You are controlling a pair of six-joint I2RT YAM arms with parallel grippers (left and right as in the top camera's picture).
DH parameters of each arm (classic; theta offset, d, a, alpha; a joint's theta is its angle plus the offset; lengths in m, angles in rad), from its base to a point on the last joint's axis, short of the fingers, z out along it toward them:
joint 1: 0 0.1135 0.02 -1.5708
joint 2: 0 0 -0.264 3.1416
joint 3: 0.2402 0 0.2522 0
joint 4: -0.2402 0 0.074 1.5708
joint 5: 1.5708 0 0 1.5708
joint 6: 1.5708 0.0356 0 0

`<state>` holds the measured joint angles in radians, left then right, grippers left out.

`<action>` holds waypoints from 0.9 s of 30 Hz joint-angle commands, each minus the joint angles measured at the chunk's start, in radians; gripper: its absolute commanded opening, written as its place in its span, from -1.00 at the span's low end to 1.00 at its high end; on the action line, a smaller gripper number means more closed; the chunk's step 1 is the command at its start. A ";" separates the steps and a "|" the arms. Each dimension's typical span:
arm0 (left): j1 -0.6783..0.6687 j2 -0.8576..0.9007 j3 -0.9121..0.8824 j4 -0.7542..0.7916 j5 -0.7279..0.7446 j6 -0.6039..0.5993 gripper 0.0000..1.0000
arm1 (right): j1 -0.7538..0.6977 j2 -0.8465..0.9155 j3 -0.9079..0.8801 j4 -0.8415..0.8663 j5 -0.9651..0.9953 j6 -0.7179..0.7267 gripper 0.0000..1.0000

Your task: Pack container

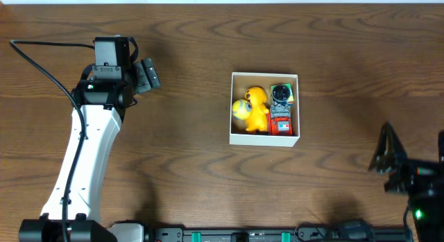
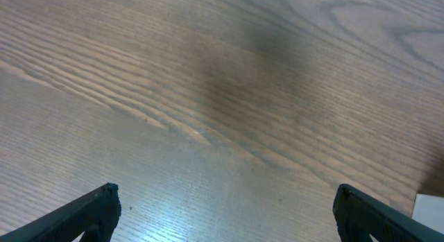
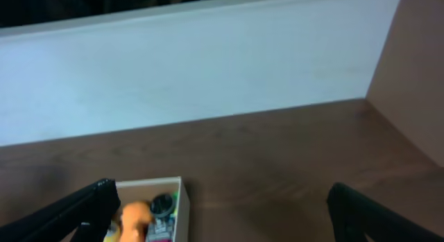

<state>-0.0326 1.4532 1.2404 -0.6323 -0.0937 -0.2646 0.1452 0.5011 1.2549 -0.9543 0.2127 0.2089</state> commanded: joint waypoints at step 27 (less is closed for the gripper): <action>0.003 -0.011 0.007 -0.004 -0.016 0.001 0.96 | -0.121 -0.495 -0.976 0.685 -0.101 0.143 0.98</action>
<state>-0.0326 1.4528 1.2404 -0.6319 -0.0940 -0.2646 0.0319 0.0147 0.3435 -0.3119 0.1219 0.3344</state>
